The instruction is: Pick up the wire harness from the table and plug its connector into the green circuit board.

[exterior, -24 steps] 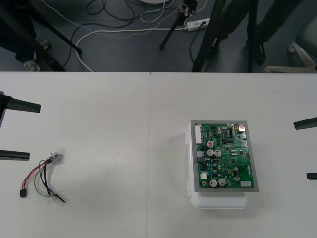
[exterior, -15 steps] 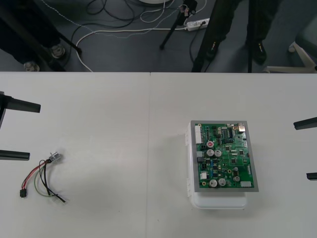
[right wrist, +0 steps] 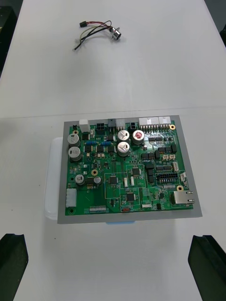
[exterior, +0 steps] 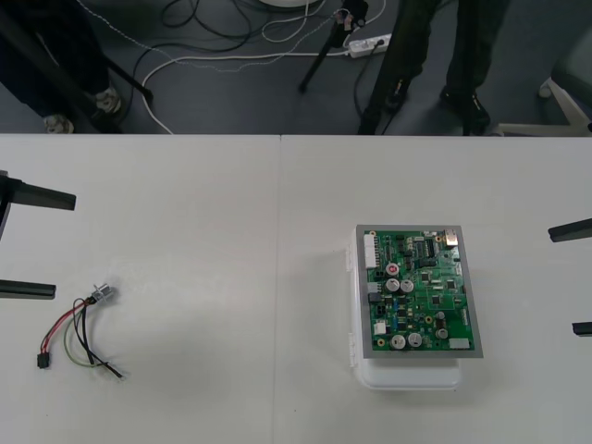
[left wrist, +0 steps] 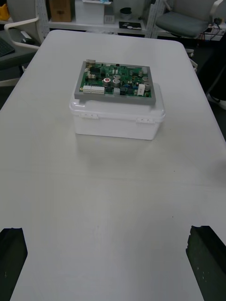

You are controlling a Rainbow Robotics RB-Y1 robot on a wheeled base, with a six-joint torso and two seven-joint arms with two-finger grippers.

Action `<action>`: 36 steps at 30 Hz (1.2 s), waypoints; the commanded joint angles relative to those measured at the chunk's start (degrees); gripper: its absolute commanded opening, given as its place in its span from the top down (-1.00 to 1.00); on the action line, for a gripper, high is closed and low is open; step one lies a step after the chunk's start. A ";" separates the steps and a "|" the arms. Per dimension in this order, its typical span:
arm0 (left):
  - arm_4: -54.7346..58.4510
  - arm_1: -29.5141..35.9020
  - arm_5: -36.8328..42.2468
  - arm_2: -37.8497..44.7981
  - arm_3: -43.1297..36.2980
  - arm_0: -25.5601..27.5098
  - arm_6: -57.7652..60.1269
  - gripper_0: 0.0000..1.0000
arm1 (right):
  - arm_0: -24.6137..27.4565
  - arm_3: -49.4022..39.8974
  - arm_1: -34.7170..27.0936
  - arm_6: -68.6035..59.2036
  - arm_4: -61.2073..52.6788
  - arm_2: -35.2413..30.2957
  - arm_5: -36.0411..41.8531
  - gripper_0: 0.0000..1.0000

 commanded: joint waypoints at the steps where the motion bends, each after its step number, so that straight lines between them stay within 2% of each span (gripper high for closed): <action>1: 0.81 2.11 -1.89 1.15 -1.33 1.16 3.13 -1.00 | 0.73 -0.55 -0.20 0.53 -0.79 0.67 -0.29 -1.00; 35: 0.81 2.11 -1.89 1.15 -1.33 1.16 3.13 -1.00 | 0.73 -0.55 -0.20 0.53 -0.79 0.67 -0.29 -1.00; 36: 0.02 0.18 -2.59 -0.61 -0.80 3.10 3.13 -1.00 | 0.73 -0.55 -0.20 0.53 -0.79 0.67 -0.29 -1.00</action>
